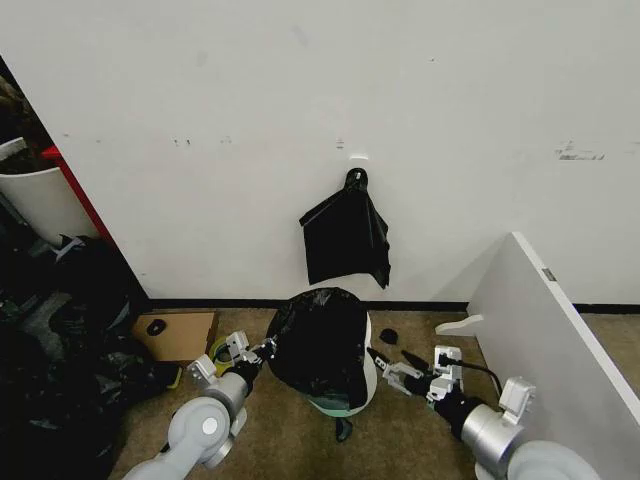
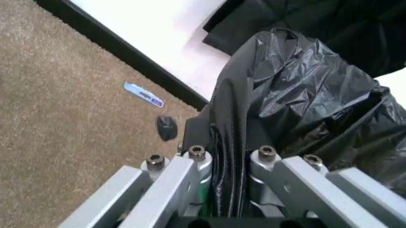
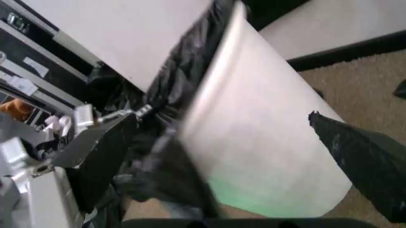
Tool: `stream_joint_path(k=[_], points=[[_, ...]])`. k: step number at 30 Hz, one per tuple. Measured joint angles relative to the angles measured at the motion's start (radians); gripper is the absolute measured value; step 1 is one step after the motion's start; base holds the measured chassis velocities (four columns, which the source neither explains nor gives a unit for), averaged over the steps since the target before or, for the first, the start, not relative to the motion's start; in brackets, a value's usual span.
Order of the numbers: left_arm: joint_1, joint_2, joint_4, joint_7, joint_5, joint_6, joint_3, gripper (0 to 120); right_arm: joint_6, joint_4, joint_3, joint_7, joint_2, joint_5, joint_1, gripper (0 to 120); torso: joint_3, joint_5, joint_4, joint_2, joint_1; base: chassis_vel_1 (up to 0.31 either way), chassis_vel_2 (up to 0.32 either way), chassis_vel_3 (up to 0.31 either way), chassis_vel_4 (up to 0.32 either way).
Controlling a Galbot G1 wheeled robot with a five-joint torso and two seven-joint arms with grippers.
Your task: Place the garbage bag over the trash bin.
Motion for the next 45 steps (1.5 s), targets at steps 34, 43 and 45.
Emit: stream_joint_path(k=[34,43,45], points=[[-0.005,0.008,-0.002,-0.001,-0.022,0.003,0.003,4,0.060,-0.144,-0.023,-0.269,-0.054,-0.096,-0.011,73,0.000,-0.0001,0.0000,0.000,0.000,0.000,0.000,0.000,0.000],[-0.002,0.013,-0.012,0.000,-0.020,0.004,0.005,4,0.068,-0.152,-0.046,-0.266,-0.056,-0.103,0.002,47,0.000,0.0000,0.0000,0.000,0.000,0.000,0.000,0.000,0.000],[-0.002,0.012,-0.012,0.000,-0.018,0.004,0.005,4,0.071,-0.152,-0.047,-0.266,-0.057,-0.102,0.001,40,0.000,-0.0001,0.0000,0.000,0.000,0.000,0.000,0.000,0.000]])
